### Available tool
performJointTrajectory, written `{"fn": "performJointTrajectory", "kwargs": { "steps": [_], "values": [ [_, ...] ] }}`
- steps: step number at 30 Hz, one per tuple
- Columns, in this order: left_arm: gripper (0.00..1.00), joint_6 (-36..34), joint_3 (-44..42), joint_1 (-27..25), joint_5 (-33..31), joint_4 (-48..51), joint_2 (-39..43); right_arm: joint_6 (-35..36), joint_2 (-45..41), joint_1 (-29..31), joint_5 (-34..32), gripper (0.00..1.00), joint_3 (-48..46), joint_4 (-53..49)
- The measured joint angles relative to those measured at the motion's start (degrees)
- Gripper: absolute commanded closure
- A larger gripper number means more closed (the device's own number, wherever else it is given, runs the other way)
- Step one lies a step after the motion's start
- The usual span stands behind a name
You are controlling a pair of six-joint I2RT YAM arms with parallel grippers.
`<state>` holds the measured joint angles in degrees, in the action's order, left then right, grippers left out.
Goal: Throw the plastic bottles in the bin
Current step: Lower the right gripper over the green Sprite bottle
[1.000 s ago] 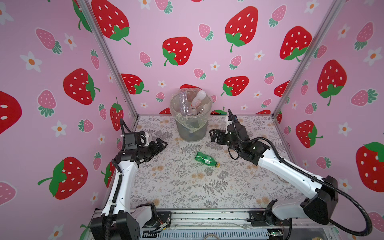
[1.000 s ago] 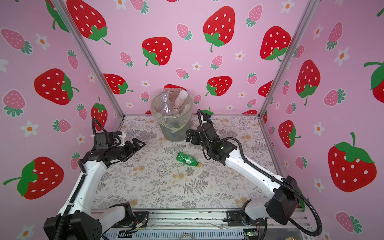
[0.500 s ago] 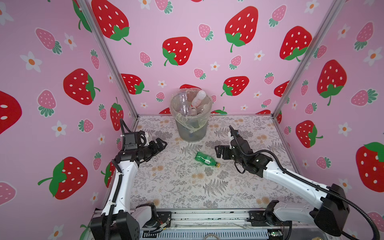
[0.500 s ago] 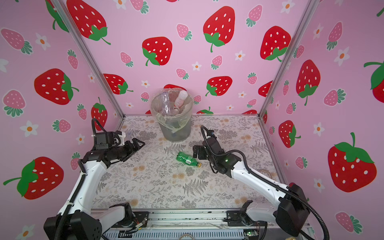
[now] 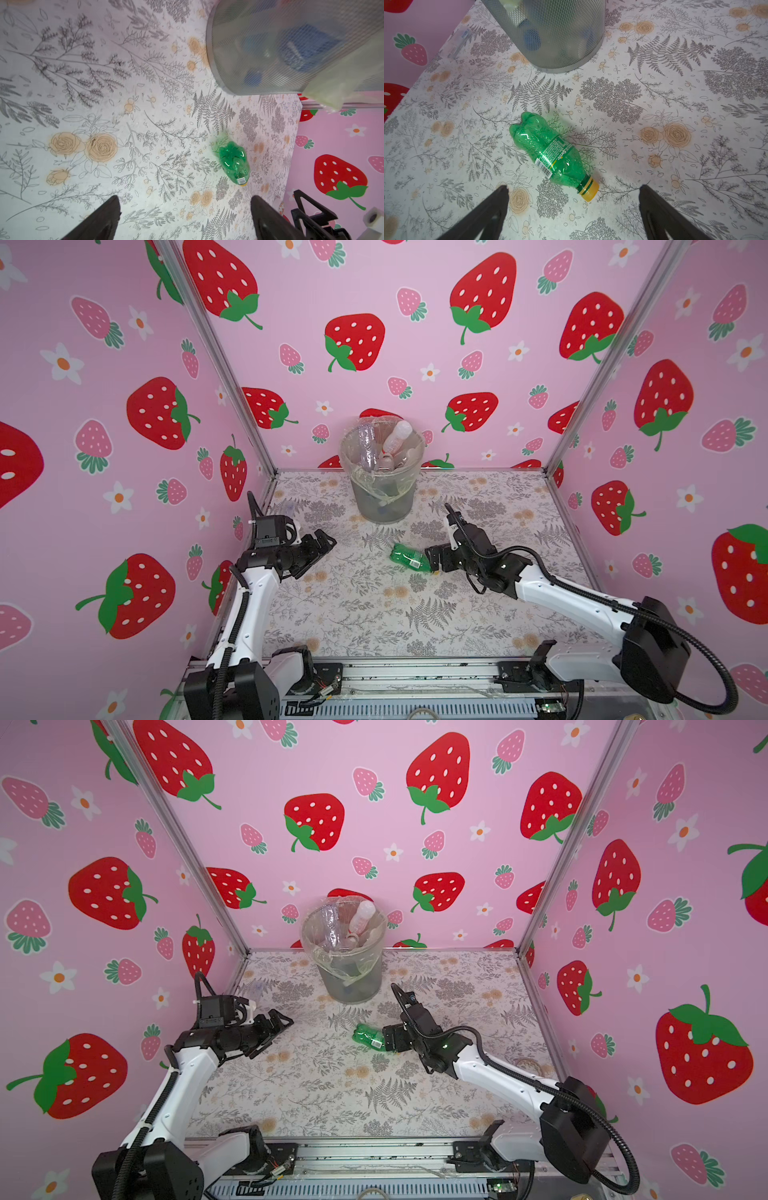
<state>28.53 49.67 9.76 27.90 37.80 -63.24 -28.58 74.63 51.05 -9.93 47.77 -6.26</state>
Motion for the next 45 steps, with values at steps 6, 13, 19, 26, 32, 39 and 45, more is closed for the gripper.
{"fn": "performJointTrajectory", "kwargs": {
  "steps": [6,13,19,26,32,39,45],
  "values": [
    [0.01,-0.3,0.0,0.0,1.3,0.5,0.5,5.3,2.2,3.8,-2.1,0.01,-0.2,2.5],
    [0.01,-1.7,0.6,0.0,1.3,2.5,0.6,8.8,5.6,4.3,-3.1,0.01,-0.1,3.1],
    [0.01,-2.5,0.7,0.0,1.1,2.7,0.7,10.7,9.5,4.3,-2.6,0.01,1.9,3.8],
    [0.01,-2.8,0.7,0.0,1.1,2.7,1.9,13.3,15.6,4.4,0.9,0.01,3.8,5.0],
    [0.01,-2.8,0.7,0.0,1.1,2.7,2.1,15.0,18.9,4.7,2.3,0.01,5.5,5.3],
    [0.01,-2.8,0.7,0.0,1.2,2.7,2.2,16.5,20.4,4.7,2.1,0.01,7.0,5.3],
    [0.01,-2.8,0.7,0.0,1.1,2.7,3.0,17.6,22.0,4.7,2.1,0.01,8.9,5.4]
  ]
}}
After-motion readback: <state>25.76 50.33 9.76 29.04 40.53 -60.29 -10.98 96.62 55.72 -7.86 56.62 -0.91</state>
